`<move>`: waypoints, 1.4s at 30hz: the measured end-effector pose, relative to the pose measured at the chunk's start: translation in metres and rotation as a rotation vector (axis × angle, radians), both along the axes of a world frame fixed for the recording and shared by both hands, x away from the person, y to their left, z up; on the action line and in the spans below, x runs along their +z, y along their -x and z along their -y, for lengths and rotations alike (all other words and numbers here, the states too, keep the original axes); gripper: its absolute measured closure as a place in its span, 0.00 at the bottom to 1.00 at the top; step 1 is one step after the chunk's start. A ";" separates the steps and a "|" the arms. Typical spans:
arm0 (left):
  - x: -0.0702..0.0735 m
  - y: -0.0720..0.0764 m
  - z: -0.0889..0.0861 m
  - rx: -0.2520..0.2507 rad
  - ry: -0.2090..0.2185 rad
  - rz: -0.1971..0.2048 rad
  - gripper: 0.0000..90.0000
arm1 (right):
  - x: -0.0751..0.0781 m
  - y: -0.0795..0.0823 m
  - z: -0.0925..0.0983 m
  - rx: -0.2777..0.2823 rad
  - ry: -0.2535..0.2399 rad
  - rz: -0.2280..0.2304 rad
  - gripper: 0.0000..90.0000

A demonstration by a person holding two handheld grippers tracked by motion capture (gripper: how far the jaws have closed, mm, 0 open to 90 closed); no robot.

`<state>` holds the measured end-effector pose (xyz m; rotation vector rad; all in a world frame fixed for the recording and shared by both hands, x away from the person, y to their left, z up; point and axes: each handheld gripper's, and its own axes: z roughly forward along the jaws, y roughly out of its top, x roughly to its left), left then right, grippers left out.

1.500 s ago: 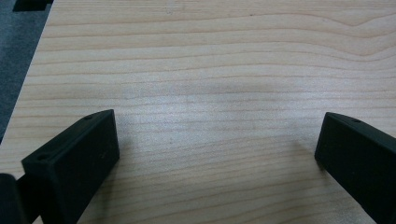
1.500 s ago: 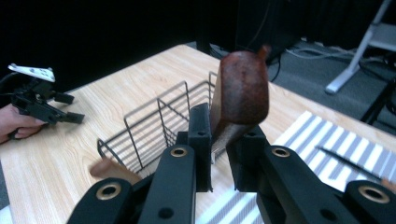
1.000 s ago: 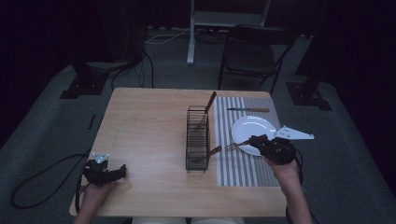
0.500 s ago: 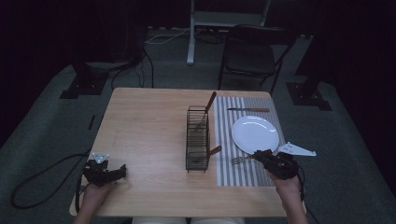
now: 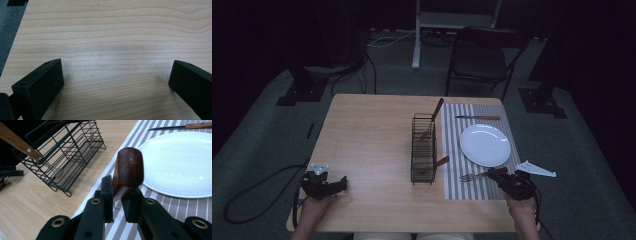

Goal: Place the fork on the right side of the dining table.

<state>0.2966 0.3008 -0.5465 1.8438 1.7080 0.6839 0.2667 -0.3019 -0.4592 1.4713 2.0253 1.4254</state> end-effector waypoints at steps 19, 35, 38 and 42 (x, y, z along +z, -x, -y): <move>0.000 0.000 0.000 0.000 0.000 0.000 0.00 | -0.016 -0.010 0.020 -0.007 0.012 -0.011 0.80; 0.000 0.000 0.000 0.000 0.000 0.000 0.00 | -0.046 -0.018 0.050 0.015 -0.008 -0.031 0.71; 0.000 0.000 0.000 0.000 0.000 0.000 0.00 | -0.052 -0.018 0.054 0.019 -0.025 -0.047 0.68; 0.000 0.000 0.000 0.005 0.000 0.000 0.00 | -0.060 -0.018 0.061 0.016 -0.030 -0.076 0.66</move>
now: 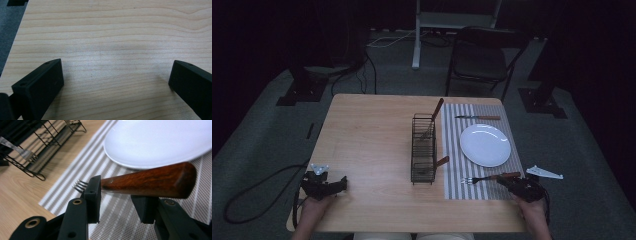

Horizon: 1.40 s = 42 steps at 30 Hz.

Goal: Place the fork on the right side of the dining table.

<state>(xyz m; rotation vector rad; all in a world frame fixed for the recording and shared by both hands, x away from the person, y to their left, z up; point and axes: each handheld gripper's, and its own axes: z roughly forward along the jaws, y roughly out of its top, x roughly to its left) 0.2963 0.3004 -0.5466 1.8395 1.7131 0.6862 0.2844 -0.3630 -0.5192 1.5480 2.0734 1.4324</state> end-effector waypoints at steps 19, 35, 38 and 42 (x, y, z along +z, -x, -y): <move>0.000 0.000 0.000 0.001 0.000 0.000 0.00 | -0.030 0.007 0.011 -0.049 0.036 -0.078 0.55; 0.000 0.000 0.000 0.001 0.000 0.001 0.00 | -0.031 0.024 -0.007 -0.237 0.204 -0.014 0.35; 0.000 0.000 0.000 0.001 0.000 0.000 0.00 | -0.031 0.026 -0.013 -0.259 0.244 -0.015 0.27; 0.000 0.000 0.000 0.001 0.000 0.000 0.00 | -0.030 0.031 -0.014 -0.308 0.248 -0.012 0.19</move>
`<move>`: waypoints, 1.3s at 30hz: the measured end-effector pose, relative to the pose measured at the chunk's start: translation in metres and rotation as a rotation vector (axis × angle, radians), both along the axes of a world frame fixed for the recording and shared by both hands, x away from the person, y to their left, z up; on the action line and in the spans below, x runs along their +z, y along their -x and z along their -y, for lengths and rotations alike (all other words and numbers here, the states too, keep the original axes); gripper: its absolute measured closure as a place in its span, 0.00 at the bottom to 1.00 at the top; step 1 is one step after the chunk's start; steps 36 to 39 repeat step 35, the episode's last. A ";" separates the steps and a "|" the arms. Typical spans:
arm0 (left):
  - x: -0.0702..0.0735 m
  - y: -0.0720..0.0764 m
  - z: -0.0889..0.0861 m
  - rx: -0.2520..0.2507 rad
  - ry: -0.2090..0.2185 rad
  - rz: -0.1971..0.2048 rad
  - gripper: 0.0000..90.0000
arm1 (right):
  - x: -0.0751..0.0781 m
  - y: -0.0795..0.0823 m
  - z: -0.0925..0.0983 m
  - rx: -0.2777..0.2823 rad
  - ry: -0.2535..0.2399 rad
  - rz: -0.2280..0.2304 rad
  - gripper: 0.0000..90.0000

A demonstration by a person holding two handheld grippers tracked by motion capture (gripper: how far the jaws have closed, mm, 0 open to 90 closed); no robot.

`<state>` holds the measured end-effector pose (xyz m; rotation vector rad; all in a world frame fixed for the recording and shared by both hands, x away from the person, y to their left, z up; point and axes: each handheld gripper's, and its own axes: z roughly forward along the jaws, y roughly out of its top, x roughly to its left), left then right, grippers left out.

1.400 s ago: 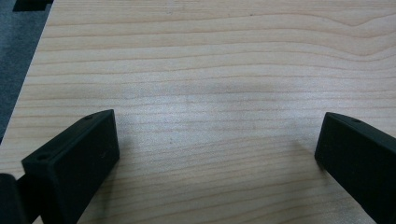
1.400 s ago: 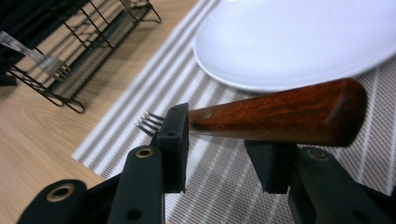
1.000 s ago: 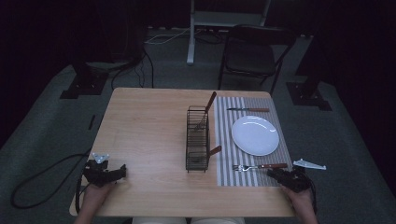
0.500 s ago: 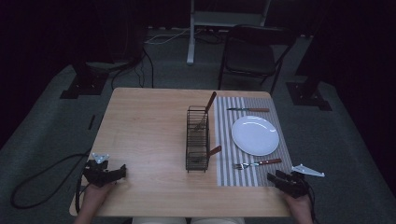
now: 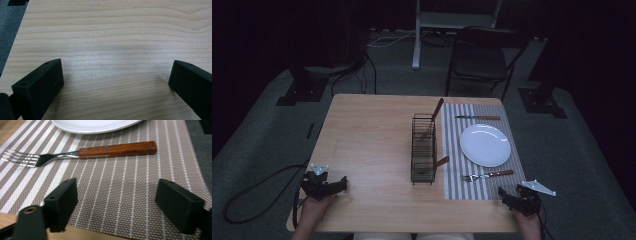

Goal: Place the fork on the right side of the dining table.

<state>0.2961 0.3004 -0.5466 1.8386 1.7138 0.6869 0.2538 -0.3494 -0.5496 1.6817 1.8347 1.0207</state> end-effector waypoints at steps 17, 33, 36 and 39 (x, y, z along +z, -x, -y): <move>0.000 0.000 0.000 0.000 0.000 0.000 0.00 | 0.001 0.007 -0.017 -0.145 0.078 0.013 0.14; 0.000 0.000 0.000 0.000 0.000 0.000 0.00 | 0.000 -0.003 -0.022 -0.205 0.110 -0.031 0.14; 0.000 0.000 0.000 0.000 0.000 0.000 0.00 | 0.000 -0.003 -0.021 -0.205 0.109 -0.033 0.14; 0.000 0.000 0.000 0.000 0.000 0.000 0.00 | 0.000 -0.003 -0.021 -0.205 0.109 -0.033 0.14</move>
